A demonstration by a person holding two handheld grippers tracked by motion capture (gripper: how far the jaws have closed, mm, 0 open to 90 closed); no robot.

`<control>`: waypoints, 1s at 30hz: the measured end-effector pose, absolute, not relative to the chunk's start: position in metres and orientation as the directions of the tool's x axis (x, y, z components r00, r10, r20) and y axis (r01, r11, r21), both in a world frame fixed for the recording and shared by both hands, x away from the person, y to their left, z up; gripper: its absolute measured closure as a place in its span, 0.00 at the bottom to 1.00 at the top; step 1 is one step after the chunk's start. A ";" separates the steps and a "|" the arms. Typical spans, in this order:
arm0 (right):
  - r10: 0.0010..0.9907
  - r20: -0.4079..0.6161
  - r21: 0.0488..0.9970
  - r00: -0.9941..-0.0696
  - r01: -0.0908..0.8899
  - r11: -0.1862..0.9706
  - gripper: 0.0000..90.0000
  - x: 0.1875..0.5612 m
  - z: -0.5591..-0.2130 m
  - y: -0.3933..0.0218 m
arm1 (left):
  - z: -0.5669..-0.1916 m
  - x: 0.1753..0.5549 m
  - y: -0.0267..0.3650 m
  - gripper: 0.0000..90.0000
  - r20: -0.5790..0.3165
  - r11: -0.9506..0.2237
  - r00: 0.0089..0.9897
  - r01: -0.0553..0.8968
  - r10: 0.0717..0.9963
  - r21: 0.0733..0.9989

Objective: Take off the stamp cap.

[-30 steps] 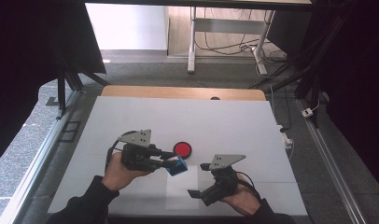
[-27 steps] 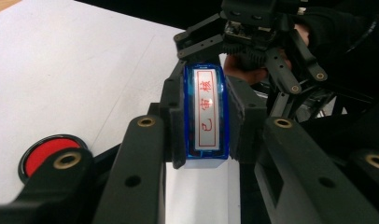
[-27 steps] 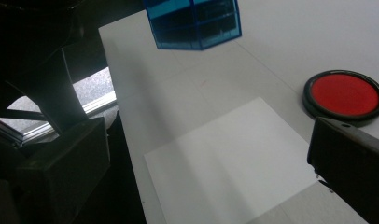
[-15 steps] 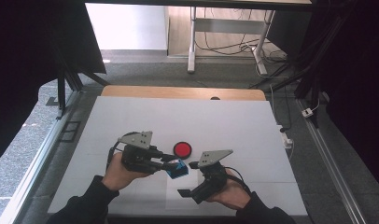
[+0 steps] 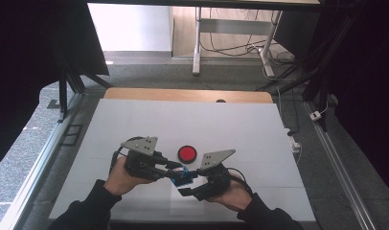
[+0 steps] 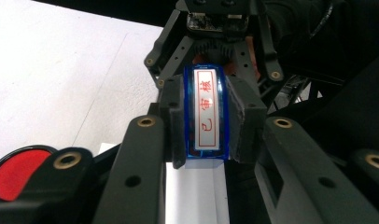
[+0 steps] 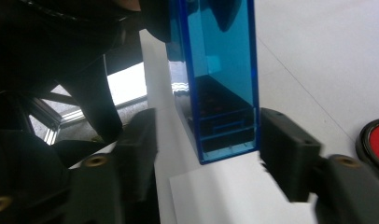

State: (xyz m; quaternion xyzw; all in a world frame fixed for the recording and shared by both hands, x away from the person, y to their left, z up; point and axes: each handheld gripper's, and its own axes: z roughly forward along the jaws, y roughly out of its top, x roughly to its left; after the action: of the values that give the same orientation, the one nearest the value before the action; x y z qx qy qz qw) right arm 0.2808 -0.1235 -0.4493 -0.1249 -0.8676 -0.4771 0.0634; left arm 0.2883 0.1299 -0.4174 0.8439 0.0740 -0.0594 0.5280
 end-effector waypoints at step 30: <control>0.083 0.307 0.824 -0.948 0.308 0.476 0.76 0.283 -0.445 -0.129 | -0.416 0.285 0.133 0.79 -0.125 -0.382 0.992 0.115 -0.002 0.917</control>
State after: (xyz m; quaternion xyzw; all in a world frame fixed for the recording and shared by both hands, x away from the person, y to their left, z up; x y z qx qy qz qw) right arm 0.2833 -0.1293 -0.4448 -0.1148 -0.8515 -0.4989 0.1130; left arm 0.2847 0.1333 -0.4163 0.8296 0.0341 -0.0525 0.5549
